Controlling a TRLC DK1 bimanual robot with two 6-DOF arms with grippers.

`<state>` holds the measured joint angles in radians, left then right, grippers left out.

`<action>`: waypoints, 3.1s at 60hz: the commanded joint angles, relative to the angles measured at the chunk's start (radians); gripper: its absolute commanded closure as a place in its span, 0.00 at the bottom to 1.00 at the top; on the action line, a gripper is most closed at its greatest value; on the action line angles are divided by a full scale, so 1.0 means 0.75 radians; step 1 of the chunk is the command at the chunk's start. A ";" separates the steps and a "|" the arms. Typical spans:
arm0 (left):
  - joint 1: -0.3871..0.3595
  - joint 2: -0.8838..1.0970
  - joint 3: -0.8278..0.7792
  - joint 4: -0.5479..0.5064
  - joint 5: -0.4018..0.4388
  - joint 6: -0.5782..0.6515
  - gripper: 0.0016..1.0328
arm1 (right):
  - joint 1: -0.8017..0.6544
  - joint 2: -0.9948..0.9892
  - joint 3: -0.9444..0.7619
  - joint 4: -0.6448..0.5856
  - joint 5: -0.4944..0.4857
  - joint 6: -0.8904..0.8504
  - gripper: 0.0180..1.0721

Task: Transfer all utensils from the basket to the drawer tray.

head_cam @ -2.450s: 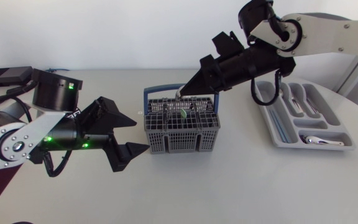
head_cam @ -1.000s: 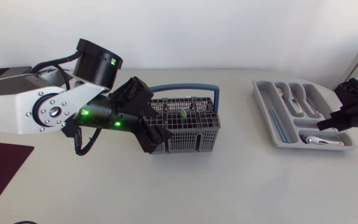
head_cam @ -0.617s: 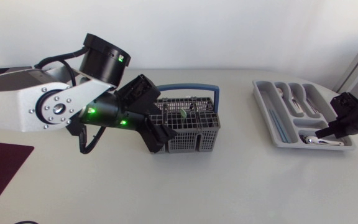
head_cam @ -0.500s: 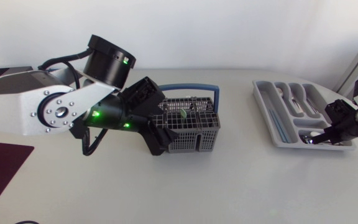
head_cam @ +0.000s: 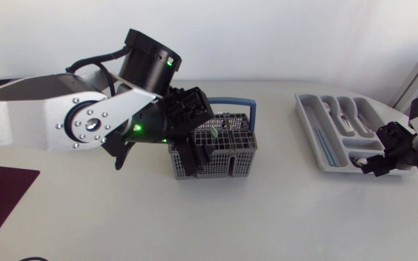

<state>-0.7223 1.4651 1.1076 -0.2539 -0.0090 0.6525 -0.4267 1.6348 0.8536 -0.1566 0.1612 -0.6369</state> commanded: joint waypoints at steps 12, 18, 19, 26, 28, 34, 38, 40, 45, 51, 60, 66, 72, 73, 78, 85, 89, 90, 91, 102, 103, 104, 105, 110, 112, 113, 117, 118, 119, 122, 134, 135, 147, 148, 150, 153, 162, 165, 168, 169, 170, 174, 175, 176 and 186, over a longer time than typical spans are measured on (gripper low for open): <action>-0.035 0.059 0.055 -0.009 -0.058 0.349 0.22 | 0.090 -0.163 -0.081 -0.010 -0.041 0.021 0.10; -0.047 0.065 0.045 0.019 -0.058 0.486 0.35 | 0.125 -0.192 -0.099 -0.016 -0.066 0.039 0.10; -0.047 0.071 0.045 0.024 -0.060 0.502 0.37 | 0.131 -0.196 -0.101 -0.016 -0.068 0.039 0.10; -0.051 0.102 0.057 0.032 -0.062 0.617 0.43 | 0.162 -0.237 -0.120 -0.014 -0.086 0.056 0.10; -0.051 0.112 0.059 0.038 -0.068 0.648 0.43 | 0.168 -0.249 -0.124 -0.014 -0.094 0.060 0.10; -0.051 0.147 0.071 0.044 -0.080 0.758 0.49 | 0.195 -0.284 -0.138 -0.014 -0.109 0.072 0.10; -0.047 0.168 0.084 0.056 -0.082 0.807 0.51 | 0.203 -0.310 -0.148 -0.014 -0.125 0.082 0.10; -0.045 0.178 0.096 0.056 -0.082 0.823 0.51 | 0.207 -0.319 -0.150 -0.014 -0.133 0.086 0.09; -0.043 0.204 0.114 0.056 -0.084 0.891 0.51 | 0.217 -0.335 -0.156 -0.016 -0.145 0.090 0.09; -0.039 0.249 0.137 0.085 -0.111 0.985 0.51 | 0.231 -0.349 -0.165 -0.014 -0.154 0.096 0.09; -0.027 0.315 0.184 0.083 -0.139 1.091 0.59 | 0.242 -0.359 -0.173 -0.012 -0.176 0.109 0.09; -0.021 0.356 0.225 0.085 -0.156 1.149 0.65 | 0.248 -0.368 -0.177 -0.008 -0.186 0.111 0.09; -0.004 0.395 0.251 0.085 -0.176 1.204 0.65 | 0.250 -0.368 -0.181 -0.006 -0.192 0.111 0.09; -0.002 0.399 0.258 0.087 -0.182 1.216 0.65 | 0.250 -0.368 -0.181 -0.006 -0.194 0.111 0.09; 0.008 0.425 0.276 0.085 -0.201 1.259 0.65 | 0.250 -0.366 -0.181 -0.004 -0.203 0.111 0.09; 0.024 0.450 0.299 0.085 -0.215 1.325 0.75 | 0.248 -0.364 -0.181 0.000 -0.217 0.109 0.09; 0.024 0.458 0.307 0.083 -0.225 1.343 0.77 | 0.248 -0.361 -0.181 0.000 -0.223 0.107 0.09; 0.024 0.460 0.307 0.083 -0.225 1.347 0.77 | 0.248 -0.361 -0.183 0.000 -0.225 0.105 0.09; 0.024 0.464 0.309 0.083 -0.227 1.351 0.77 | 0.246 -0.359 -0.185 0.002 -0.227 0.105 0.09; 0.010 0.487 0.339 0.062 -0.236 1.349 0.82 | 0.236 -0.353 -0.203 0.023 -0.227 0.090 0.09; 0.010 0.487 0.339 0.062 -0.236 1.349 0.82 | 0.236 -0.353 -0.203 0.023 -0.227 0.090 0.09; 0.006 0.487 0.339 0.060 -0.236 1.349 0.82 | 0.233 -0.353 -0.205 0.023 -0.227 0.090 0.09; 0.006 0.487 0.339 0.060 -0.236 1.349 0.82 | 0.233 -0.353 -0.205 0.023 -0.227 0.090 0.09; 0.004 0.501 0.344 0.048 -0.240 1.349 0.82 | 0.229 -0.353 -0.205 0.025 -0.231 0.088 0.09; 0.004 0.503 0.348 0.038 -0.242 1.349 0.84 | 0.227 -0.355 -0.205 0.023 -0.235 0.088 0.09; 0.002 0.505 0.350 0.032 -0.242 1.349 0.86 | 0.227 -0.353 -0.205 0.025 -0.235 0.088 0.09; 0.000 0.505 0.352 0.013 -0.244 1.353 0.94 | 0.227 -0.353 -0.207 0.025 -0.235 0.086 0.09; 0.002 0.505 0.354 0.005 -0.244 1.355 0.96 | 0.225 -0.353 -0.212 0.027 -0.235 0.084 0.09; 0.000 0.505 0.356 0.001 -0.244 1.355 0.97 | 0.227 -0.351 -0.212 0.027 -0.235 0.082 0.09; -0.002 0.501 0.354 -0.005 -0.244 1.355 0.97 | 0.227 -0.351 -0.218 0.033 -0.235 0.082 0.09; -0.006 0.454 0.350 -0.017 -0.242 1.351 0.97 | 0.227 -0.364 -0.222 0.033 -0.235 0.084 0.09; -0.008 0.450 0.350 -0.017 -0.242 1.351 0.97 | 0.227 -0.366 -0.222 0.033 -0.235 0.084 0.09; -0.019 0.391 0.341 -0.034 -0.242 1.351 0.97 | 0.227 -0.392 -0.238 0.029 -0.235 0.082 0.09; -0.019 0.382 0.341 -0.036 -0.242 1.351 0.97 | 0.227 -0.398 -0.240 0.027 -0.235 0.082 0.09; -0.021 0.374 0.339 -0.038 -0.242 1.351 0.97 | 0.227 -0.402 -0.244 0.029 -0.235 0.082 0.09; -0.021 0.360 0.335 -0.052 -0.242 1.353 0.97 | 0.227 -0.411 -0.248 0.029 -0.235 0.080 0.09; -0.029 0.311 0.309 -0.062 -0.244 1.359 0.97 | 0.227 -0.423 -0.244 0.019 -0.235 0.080 0.09; -0.031 0.301 0.307 -0.069 -0.244 1.359 0.97 | 0.227 -0.429 -0.242 0.012 -0.235 0.080 0.09; -0.033 0.284 0.299 -0.075 -0.244 1.363 0.97 | 0.227 -0.435 -0.244 0.010 -0.235 0.080 0.09; -0.033 0.282 0.296 -0.075 -0.244 1.363 0.97 | 0.227 -0.437 -0.244 0.008 -0.235 0.080 0.09; -0.033 0.274 0.288 -0.075 -0.246 1.370 0.97 | 0.227 -0.437 -0.246 0.008 -0.235 0.080 0.09; -0.035 0.258 0.270 -0.073 -0.256 1.378 0.97 | 0.227 -0.439 -0.252 0.008 -0.235 0.080 0.09; -0.035 0.256 0.268 -0.073 -0.258 1.378 0.97 | 0.227 -0.439 -0.252 0.010 -0.235 0.080 0.09; -0.035 0.253 0.260 -0.073 -0.262 1.380 0.97 | 0.227 -0.439 -0.254 0.010 -0.235 0.082 0.09; -0.049 0.219 0.233 -0.071 -0.274 1.376 0.97 | 0.227 -0.456 -0.267 0.006 -0.241 0.078 0.09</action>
<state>-0.7422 1.6608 1.3159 -0.2985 -0.2131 1.6539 -0.2508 1.3071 0.6827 -0.1413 -0.0124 -0.5701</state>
